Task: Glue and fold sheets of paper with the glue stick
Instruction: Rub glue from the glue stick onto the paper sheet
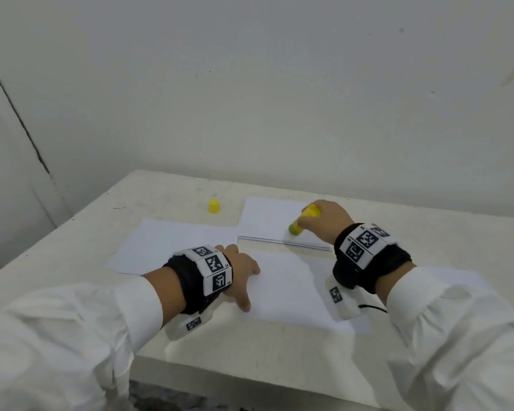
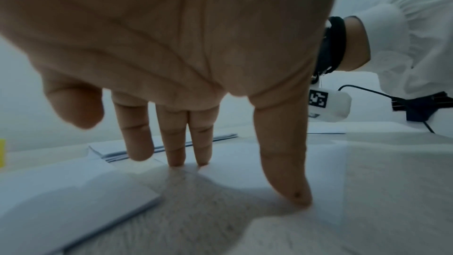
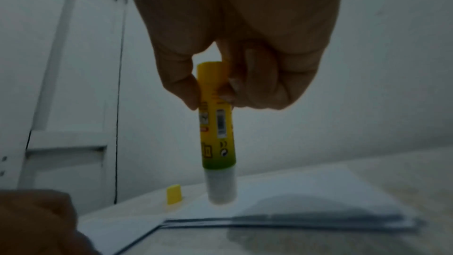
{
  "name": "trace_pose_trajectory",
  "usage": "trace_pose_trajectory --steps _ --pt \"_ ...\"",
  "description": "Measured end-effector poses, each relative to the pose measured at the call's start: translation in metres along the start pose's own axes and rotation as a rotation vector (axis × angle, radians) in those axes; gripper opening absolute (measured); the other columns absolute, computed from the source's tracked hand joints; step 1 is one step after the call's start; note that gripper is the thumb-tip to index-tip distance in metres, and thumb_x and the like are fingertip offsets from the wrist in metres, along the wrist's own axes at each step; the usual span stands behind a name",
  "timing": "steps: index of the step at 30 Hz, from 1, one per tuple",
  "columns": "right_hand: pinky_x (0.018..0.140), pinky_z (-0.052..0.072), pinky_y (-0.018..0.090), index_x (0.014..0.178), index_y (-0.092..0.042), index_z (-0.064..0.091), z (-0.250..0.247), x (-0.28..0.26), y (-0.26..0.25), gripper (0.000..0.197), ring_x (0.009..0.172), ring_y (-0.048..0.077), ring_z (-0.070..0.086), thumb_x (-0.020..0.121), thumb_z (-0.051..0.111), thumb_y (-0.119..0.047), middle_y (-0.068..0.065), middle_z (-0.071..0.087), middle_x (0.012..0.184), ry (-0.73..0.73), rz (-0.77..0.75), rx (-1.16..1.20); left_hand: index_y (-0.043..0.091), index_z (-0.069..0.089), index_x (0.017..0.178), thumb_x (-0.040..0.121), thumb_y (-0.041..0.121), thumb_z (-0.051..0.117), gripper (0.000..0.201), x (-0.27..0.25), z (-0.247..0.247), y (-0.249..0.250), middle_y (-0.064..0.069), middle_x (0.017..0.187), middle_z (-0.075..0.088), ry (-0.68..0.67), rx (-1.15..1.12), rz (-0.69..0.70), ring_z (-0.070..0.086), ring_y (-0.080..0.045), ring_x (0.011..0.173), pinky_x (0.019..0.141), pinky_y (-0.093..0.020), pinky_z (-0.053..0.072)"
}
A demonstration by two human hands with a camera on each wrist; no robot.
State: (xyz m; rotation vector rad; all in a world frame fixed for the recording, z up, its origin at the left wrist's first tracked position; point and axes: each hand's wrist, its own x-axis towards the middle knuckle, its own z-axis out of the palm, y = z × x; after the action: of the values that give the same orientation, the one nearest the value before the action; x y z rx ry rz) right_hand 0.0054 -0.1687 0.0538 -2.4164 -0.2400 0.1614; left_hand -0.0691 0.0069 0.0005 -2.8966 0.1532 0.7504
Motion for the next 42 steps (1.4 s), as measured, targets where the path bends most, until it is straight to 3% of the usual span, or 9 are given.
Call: trace_pose_trajectory --steps 2,4,16,24,29,32,35,38,42 --pt "0.054 0.035 0.028 0.066 -0.011 0.047 0.013 -0.003 -0.009 0.025 0.06 0.016 0.041 0.082 0.063 -0.022 0.003 0.043 0.067 -0.052 -0.018 0.0 0.038 0.031 0.143 0.066 0.065 0.069 0.09 0.0 0.001 -0.001 0.008 0.139 0.043 -0.001 0.02 0.002 0.035 -0.025 0.123 0.101 -0.043 0.034" --pt "0.053 0.031 0.026 0.062 -0.014 0.04 0.029 -0.003 -0.015 0.031 0.06 0.016 0.041 0.082 0.061 -0.025 0.0 0.041 0.064 -0.08 -0.041 -0.047 0.037 0.031 0.144 0.067 0.066 0.068 0.09 -0.001 0.002 -0.002 0.008 0.14 0.043 0.011 0.038 0.014 0.035 -0.025 0.123 0.101 -0.042 0.034" --pt "0.056 0.033 0.025 0.091 -0.011 0.045 0.053 0.002 -0.028 0.025 0.079 0.02 0.047 0.089 0.054 -0.034 -0.001 0.044 0.078 -0.142 -0.087 -0.342 0.031 0.027 0.147 0.074 0.064 0.065 0.088 -0.002 0.001 -0.004 0.004 0.143 0.038 0.044 0.08 0.071 0.033 -0.024 0.129 0.103 -0.041 0.028" --pt "0.051 0.029 0.026 0.069 -0.016 0.039 -0.004 -0.01 0.041 0.027 0.06 0.013 0.038 0.085 0.057 -0.03 0.0 0.042 0.072 -0.02 0.116 -0.362 0.028 0.021 0.149 0.068 0.07 0.066 0.102 0.005 -0.003 -0.009 0.004 0.152 0.023 0.018 0.123 0.081 0.024 -0.025 0.135 0.109 -0.043 0.023" --pt "0.05 0.027 0.027 0.065 -0.016 0.037 -0.022 -0.014 0.06 0.031 0.059 0.015 0.038 0.083 0.059 -0.028 0.001 0.04 0.067 0.011 0.191 -0.346 0.038 0.025 0.143 0.05 0.076 0.072 0.11 0.005 -0.004 -0.012 0.004 0.142 0.033 -0.032 0.006 0.026 0.031 -0.027 0.13 0.109 -0.046 0.028" --pt "0.051 0.028 0.027 0.067 -0.014 0.038 -0.021 -0.018 0.056 0.027 0.062 0.019 0.041 0.081 0.06 -0.021 0.0 0.041 0.066 0.091 0.141 -0.201 0.046 0.024 0.137 0.036 0.081 0.07 0.116 0.006 -0.004 -0.015 0.0 0.141 0.033 -0.049 -0.04 -0.009 0.034 -0.031 0.127 0.107 -0.05 0.031" --pt "0.056 0.032 0.028 0.07 -0.011 0.043 -0.013 -0.026 0.032 0.018 0.061 0.02 0.04 0.079 0.058 -0.016 0.001 0.042 0.065 0.318 -0.001 0.003 0.046 0.015 0.142 0.045 0.078 0.073 0.118 0.001 -0.007 -0.017 0.0 0.148 0.025 -0.056 -0.059 -0.027 0.029 -0.035 0.132 0.109 -0.051 0.028" --pt "0.062 0.037 0.03 0.077 -0.002 0.058 0.004 -0.028 0.003 0.023 0.069 0.021 0.047 0.081 0.058 -0.024 0.001 0.049 0.071 0.123 -0.096 0.041 0.044 0.004 0.146 0.043 0.079 0.073 0.129 -0.002 -0.008 -0.019 0.0 0.151 0.021 -0.051 -0.052 -0.041 0.025 -0.036 0.134 0.111 -0.052 0.026" --pt "0.057 0.034 0.028 0.062 -0.011 0.045 0.04 -0.025 -0.026 0.032 0.061 0.017 0.044 0.083 0.059 -0.03 0.002 0.047 0.064 -0.181 -0.141 -0.091 0.042 -0.002 0.147 0.037 0.082 0.071 0.137 -0.004 -0.007 -0.019 -0.001 0.149 0.025 -0.057 -0.053 -0.053 0.027 -0.036 0.132 0.109 -0.052 0.027"
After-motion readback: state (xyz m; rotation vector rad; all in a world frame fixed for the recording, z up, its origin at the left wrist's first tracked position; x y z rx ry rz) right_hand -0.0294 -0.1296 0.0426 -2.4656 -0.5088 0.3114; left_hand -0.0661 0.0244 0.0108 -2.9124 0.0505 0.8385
